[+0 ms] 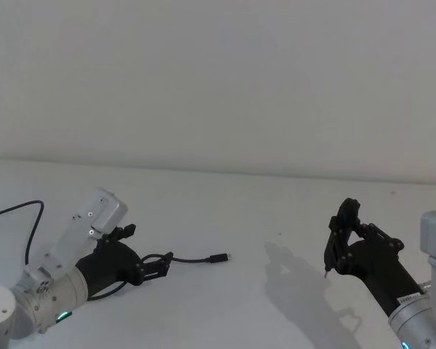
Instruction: Pick up the data cable with the one hand.
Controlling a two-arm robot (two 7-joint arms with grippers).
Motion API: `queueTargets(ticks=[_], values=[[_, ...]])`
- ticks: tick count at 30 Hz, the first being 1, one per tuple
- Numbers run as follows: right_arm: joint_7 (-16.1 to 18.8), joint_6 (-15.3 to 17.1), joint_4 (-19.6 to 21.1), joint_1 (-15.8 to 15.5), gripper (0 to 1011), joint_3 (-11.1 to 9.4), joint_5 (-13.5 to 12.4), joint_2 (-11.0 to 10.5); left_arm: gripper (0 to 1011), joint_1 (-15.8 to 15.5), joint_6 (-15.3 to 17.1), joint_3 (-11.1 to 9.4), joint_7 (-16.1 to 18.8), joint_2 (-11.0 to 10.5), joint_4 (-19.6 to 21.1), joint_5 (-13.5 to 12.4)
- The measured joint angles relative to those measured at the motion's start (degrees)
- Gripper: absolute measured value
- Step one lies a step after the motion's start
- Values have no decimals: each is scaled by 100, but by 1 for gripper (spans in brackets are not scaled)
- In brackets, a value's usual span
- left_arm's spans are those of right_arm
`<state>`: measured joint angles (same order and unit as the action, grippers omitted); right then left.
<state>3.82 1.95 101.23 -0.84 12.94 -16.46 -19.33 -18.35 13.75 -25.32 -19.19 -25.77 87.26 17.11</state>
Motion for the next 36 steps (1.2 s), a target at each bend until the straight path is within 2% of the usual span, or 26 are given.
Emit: queueTargets(ticks=[12, 36], values=[[0, 0, 0, 0, 274, 0, 0, 0, 1000, -9, -258, 24, 90, 105, -135, -173], [0, 0, 0, 0, 274, 0, 0, 0, 1000, -65, -62, 34, -194, 276, -575, -102]])
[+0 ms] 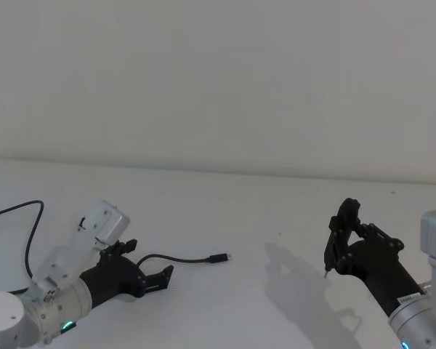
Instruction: Pick up the data cable with the one hand.
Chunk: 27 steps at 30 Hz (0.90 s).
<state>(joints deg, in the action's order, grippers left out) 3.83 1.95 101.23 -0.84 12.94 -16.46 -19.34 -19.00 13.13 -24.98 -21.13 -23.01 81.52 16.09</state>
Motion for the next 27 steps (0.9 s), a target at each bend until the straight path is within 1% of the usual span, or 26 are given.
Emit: queueTargets(ticks=[6, 11, 12, 14, 15, 16, 22, 23, 27], values=[[0, 0, 0, 0, 274, 0, 0, 0, 992, -7, 7, 16, -11, 21, -50, -14], [0, 0, 0, 0, 274, 0, 0, 0, 891, -10, 10, 22, -17, 30, -74, -25], [0, 0, 0, 0, 274, 0, 0, 0, 843, -11, 11, 24, -19, 32, -80, -28], [0, 0, 0, 0, 274, 0, 0, 0, 816, -12, 12, 26, -20, 34, -85, -30], [0, 0, 0, 0, 274, 0, 0, 0, 773, -13, 12, 27, -21, 36, -91, -32], [0, 0, 0, 0, 274, 0, 0, 0, 756, -13, 13, 27, -21, 37, -93, -33], [0, 0, 0, 0, 275, 0, 0, 0, 559, -16, 15, 31, -25, 42, -106, -38], [0, 0, 0, 0, 274, 0, 0, 0, 540, -16, 16, 31, -25, 42, -107, -39], [0, 0, 0, 0, 274, 0, 0, 0, 377, -18, 16, 34, -29, 44, -113, -42]])
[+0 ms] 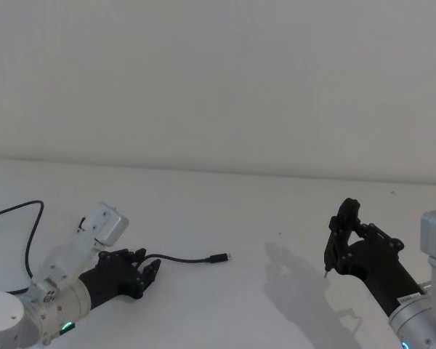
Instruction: Pick up the data cable with the one hand.
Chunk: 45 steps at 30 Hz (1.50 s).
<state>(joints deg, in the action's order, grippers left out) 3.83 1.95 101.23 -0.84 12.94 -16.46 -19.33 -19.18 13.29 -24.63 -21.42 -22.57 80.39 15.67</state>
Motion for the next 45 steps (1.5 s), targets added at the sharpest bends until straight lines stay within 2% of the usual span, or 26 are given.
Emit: queueTargets(ticks=[1, 7, 11, 29, 35, 45], values=[[0, 0, 0, 0, 274, 0, 0, 0, 377, 0, 0, 0, 0, 0, 0, 0], [0, 0, 0, 0, 275, 0, 0, 0, 164, 0, 0, 1, -2, 3, -5, -4], [0, 0, 0, 0, 274, 0, 0, 0, 68, 0, 0, 1, -2, 5, -8, -4], [5, -25, -98, 61, 275, -8, -7, 62, 61, 0, 0, 1, -1, 5, -11, -4], [44, -115, -366, 245, 274, -17, -78, 210, 61, 0, 0, 1, -1, 5, -11, -4], [150, -291, -1193, 835, 275, 112, -104, 586, 61, 0, -1, 1, -1, 5, -11, -3]])
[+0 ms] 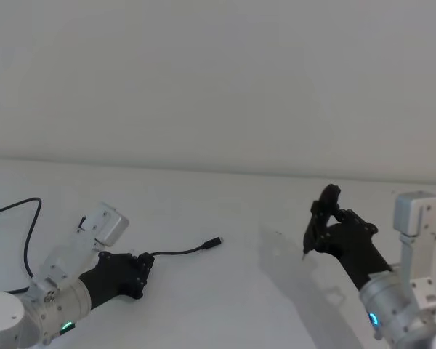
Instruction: Pick up the data cable with the one hand.
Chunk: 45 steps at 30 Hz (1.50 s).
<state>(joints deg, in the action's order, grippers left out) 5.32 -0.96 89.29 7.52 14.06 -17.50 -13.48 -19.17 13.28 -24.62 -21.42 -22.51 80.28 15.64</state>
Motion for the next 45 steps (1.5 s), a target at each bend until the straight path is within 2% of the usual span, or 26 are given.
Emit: queueTargets(ticks=[10, 20, 29, 45], values=[[127, -146, -805, 569, 275, 201, 149, 287, 61, 0, 0, 0, 0, 0, 0, 0], [292, -273, -1361, 1020, 275, 364, 280, 506, 61, 0, 0, 0, 0, 0, 0, -1], [456, -347, -1415, 1181, 274, 410, 310, 588, 61, -15, -14, -6, -41, -3, 4, -27], [692, -361, -1235, 1201, 274, 414, 335, 597, 61, -38, -42, -20, -99, -10, 17, -66]])
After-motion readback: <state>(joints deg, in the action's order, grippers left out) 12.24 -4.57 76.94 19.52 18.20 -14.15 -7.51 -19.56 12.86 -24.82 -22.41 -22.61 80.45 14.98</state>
